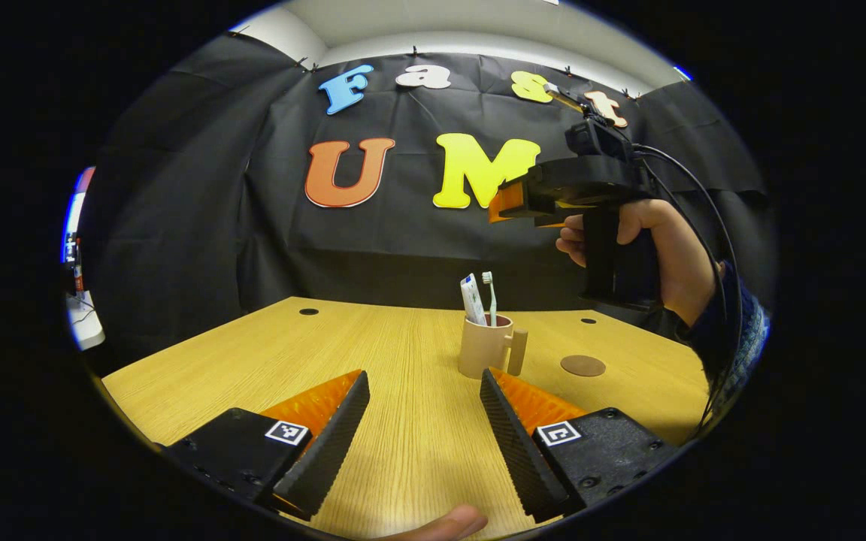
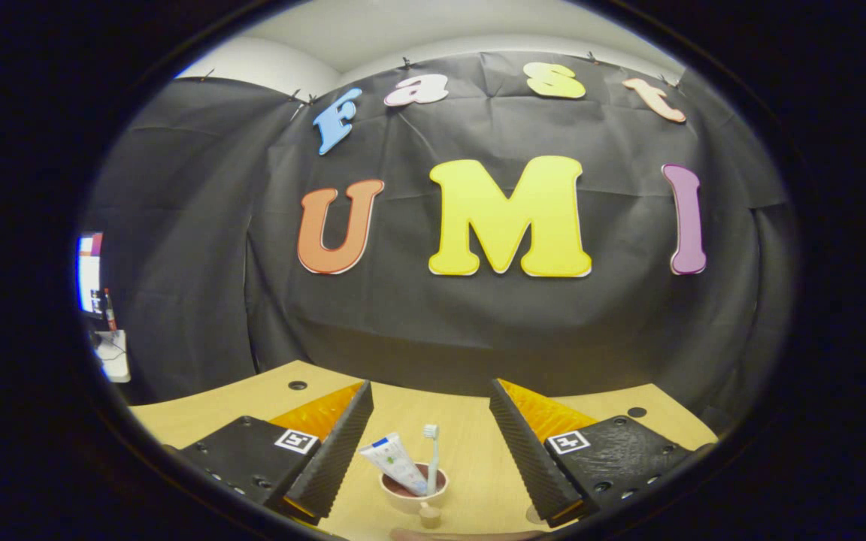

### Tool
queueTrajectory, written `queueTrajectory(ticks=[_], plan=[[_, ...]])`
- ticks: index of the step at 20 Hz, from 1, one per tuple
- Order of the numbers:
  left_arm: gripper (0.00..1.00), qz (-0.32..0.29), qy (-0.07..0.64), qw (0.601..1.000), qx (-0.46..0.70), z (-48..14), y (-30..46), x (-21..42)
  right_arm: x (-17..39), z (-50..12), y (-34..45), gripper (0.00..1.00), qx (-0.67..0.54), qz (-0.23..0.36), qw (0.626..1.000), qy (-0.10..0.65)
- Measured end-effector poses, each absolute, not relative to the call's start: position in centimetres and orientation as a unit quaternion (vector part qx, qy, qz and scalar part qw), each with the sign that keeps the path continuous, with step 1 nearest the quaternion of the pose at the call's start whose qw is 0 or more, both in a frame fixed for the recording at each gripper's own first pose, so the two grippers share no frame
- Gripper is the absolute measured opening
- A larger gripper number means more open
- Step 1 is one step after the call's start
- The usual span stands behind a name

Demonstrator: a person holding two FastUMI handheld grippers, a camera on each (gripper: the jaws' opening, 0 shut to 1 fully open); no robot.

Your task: Put the toothbrush and toothpaste on the desktop into the cup, then pick up the cup and place it on the coaster on the desktop.

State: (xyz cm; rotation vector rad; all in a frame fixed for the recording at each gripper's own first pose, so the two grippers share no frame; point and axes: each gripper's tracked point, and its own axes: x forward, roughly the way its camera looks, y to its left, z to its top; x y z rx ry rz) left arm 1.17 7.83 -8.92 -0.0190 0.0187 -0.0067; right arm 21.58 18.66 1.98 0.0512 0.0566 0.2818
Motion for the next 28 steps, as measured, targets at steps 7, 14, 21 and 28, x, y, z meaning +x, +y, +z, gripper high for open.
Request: queueTrajectory(ticks=[7, 14, 21, 28], plan=[[0.94, -0.013, 0.030, 0.999, -0.019, -8.2, 5.6, 3.9, 17.1, 0.4, 12.3, 0.96, 0.006, 0.109, 0.994, 0.011], [0.94, 0.011, 0.102, 0.994, -0.027, -8.2, 3.6, 10.4, 12.6, -2.6, 5.8, 0.95, -0.019, 0.089, 0.996, 0.003], [0.93, 0.023, 0.166, 0.986, -0.020, -4.9, 0.2, 14.8, 9.1, -4.2, 0.9, 0.95, -0.022, 0.085, 0.996, -0.006], [0.92, 0.028, 0.295, 0.953, -0.067, -5.9, -3.8, 17.4, 6.4, -4.5, -3.7, 0.94, -0.040, 0.072, 0.996, -0.039]])
